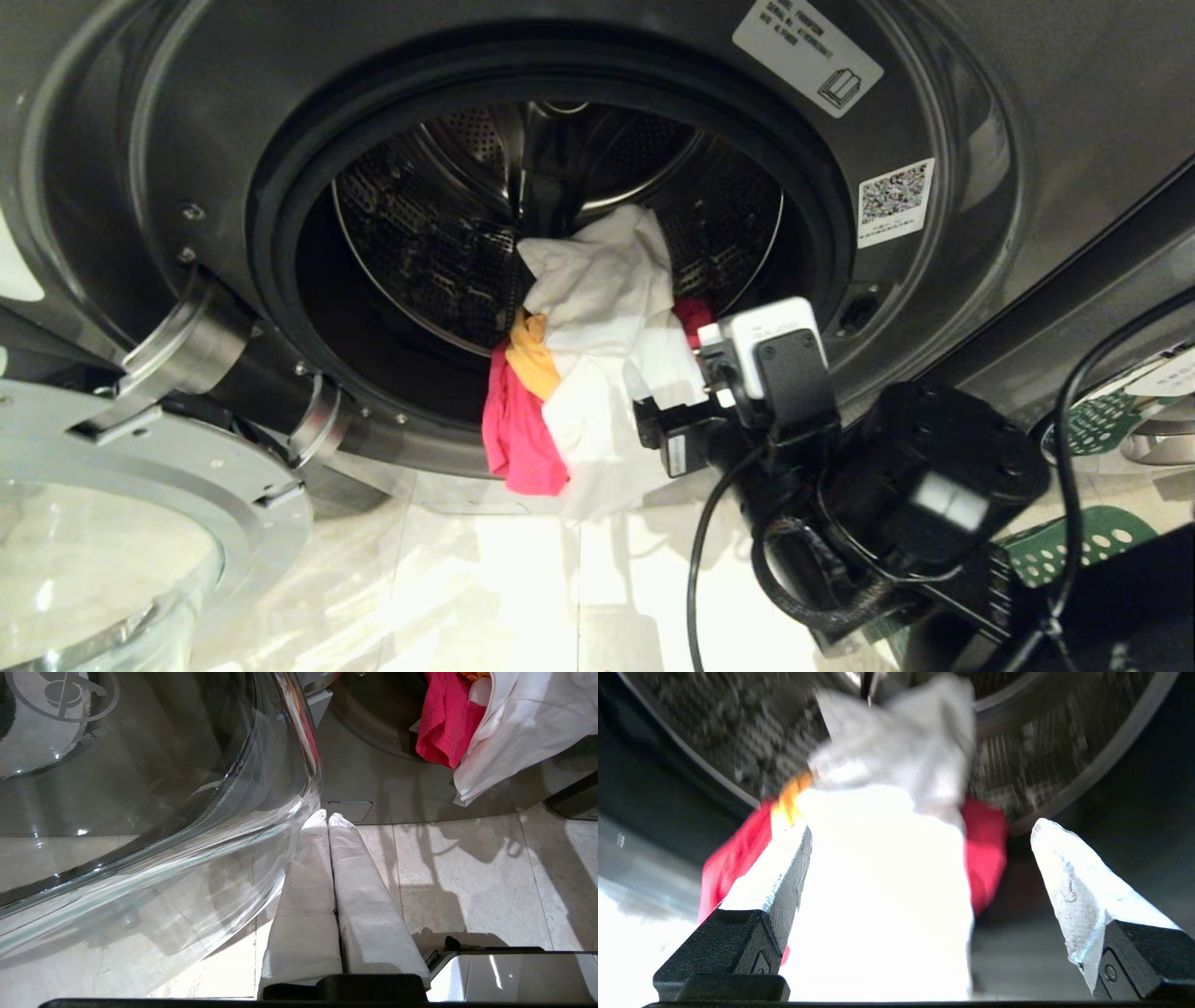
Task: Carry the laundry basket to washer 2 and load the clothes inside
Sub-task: Place the clothes into the washing machine
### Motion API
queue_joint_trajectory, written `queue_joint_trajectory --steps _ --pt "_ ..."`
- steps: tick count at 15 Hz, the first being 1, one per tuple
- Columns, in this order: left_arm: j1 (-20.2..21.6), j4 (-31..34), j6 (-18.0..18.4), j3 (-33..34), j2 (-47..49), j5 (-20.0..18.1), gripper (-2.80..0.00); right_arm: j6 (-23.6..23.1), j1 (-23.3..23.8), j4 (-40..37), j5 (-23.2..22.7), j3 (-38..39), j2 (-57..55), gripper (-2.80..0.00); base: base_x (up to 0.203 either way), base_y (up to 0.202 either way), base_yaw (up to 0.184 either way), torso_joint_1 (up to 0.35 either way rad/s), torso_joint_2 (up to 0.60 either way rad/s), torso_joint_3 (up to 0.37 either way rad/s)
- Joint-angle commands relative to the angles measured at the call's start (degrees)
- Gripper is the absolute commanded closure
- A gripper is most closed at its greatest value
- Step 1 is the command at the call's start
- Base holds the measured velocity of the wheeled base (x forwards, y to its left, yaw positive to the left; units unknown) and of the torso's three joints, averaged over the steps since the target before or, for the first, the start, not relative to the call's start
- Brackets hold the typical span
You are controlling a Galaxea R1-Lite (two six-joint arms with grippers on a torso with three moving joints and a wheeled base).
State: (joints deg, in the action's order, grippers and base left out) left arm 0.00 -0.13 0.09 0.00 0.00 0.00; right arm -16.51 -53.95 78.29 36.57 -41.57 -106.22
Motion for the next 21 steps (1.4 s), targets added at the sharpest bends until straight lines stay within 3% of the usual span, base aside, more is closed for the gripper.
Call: queue_joint_trajectory --steps 1,4,6,7,10,11,13,15,16,17,21 --pt "0.0 -0.04 -0.01 0.09 0.0 0.0 0.0 2.05 -1.01 -2.91 0.14 6.86 10.19 -2.8 0.0 0.0 0.0 0.0 0.0 0.0" --pt "0.0 -0.04 -0.03 0.09 0.0 0.0 0.0 6.31 -1.49 -12.26 -0.73 14.79 22.5 -2.8 0.0 0.0 0.0 0.0 0.0 0.0" --pt "0.0 -0.04 -0.07 0.09 0.07 0.0 0.0 9.71 0.87 -21.35 -1.75 19.97 30.5 -2.8 0.0 0.0 0.0 0.0 0.0 0.0" --pt "0.0 -0.04 -0.01 0.09 0.07 0.0 0.0 10.47 5.04 -24.63 -3.7 21.52 32.74 -2.8 0.0 0.0 0.0 0.0 0.0 0.0" --pt "0.0 -0.04 -0.01 0.09 0.0 0.0 0.0 11.22 25.37 -36.55 -13.7 26.68 42.83 -2.8 0.0 0.0 0.0 0.0 0.0 0.0" --pt "0.0 -0.04 -0.01 0.09 0.0 0.0 0.0 11.15 29.54 -40.91 -16.04 28.68 48.52 -2.8 0.0 0.0 0.0 0.0 0.0 0.0" --pt "0.0 -0.04 -0.01 0.09 0.0 0.0 0.0 10.75 35.56 -46.58 -19.0 34.65 57.28 -2.8 0.0 0.0 0.0 0.0 0.0 0.0" --pt "0.0 -0.04 -0.01 0.09 0.0 0.0 0.0 9.86 37.91 -47.55 -20.11 41.02 65.03 -2.8 0.0 0.0 0.0 0.0 0.0 0.0" --pt "0.0 -0.04 -0.01 0.09 0.0 0.0 0.0 9.56 38.47 -48.14 -20.57 42.16 68.64 -0.83 0.0 0.0 0.0 0.0 0.0 0.0" --pt "0.0 -0.04 -0.07 0.09 0.01 0.0 0.0 8.98 39.21 -49.51 -21.21 42.77 72.24 0.0 0.0 0.0 0.0 0.0 0.0 0.0" --pt "0.0 -0.04 -0.01 0.09 0.0 0.0 0.0 8.06 43.78 -61.74 -26.37 43.4 87.56 0.0 0.0 0.0 0.0 0.0 0.0 0.0"
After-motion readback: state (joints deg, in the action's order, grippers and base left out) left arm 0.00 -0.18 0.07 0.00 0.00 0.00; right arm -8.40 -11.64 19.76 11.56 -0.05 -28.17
